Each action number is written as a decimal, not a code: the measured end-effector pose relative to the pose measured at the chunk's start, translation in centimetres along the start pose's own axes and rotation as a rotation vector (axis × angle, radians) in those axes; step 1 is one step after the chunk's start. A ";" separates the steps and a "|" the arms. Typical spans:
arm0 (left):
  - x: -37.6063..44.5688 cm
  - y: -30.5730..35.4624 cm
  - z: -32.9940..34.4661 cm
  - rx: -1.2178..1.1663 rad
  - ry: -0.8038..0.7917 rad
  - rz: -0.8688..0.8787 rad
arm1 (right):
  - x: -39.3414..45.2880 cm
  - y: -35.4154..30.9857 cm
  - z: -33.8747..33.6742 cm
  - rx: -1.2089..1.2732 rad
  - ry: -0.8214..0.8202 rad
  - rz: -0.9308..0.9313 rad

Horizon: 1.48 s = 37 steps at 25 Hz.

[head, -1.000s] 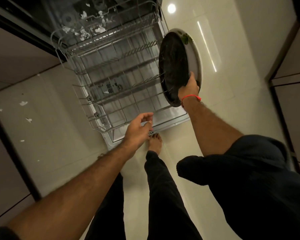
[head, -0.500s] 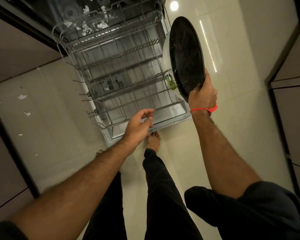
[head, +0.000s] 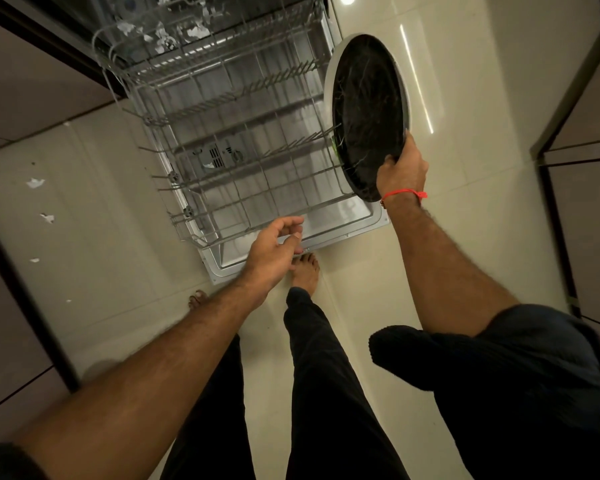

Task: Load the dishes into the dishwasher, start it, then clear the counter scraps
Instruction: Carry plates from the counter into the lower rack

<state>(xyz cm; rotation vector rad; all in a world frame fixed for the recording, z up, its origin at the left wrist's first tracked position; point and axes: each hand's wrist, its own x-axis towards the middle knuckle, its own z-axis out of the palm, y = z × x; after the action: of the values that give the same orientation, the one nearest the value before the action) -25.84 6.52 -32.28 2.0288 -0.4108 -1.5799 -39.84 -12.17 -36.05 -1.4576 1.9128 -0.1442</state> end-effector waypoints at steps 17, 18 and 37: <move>0.4 0.2 0.0 -0.006 -0.006 0.003 | -2.1 -1.8 -2.2 -0.095 0.144 -0.138; 0.4 0.2 0.0 -0.004 -0.008 0.002 | -1.7 -1.8 -1.9 -0.086 0.138 -0.131; 0.2 -0.8 -0.8 -0.040 0.029 -0.025 | 1.3 1.2 1.1 -0.060 -0.191 0.168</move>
<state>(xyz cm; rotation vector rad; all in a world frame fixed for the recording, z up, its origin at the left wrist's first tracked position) -25.05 7.26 -32.77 2.0313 -0.3418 -1.5592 -40.25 -12.52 -38.04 -1.2925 1.8852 0.1268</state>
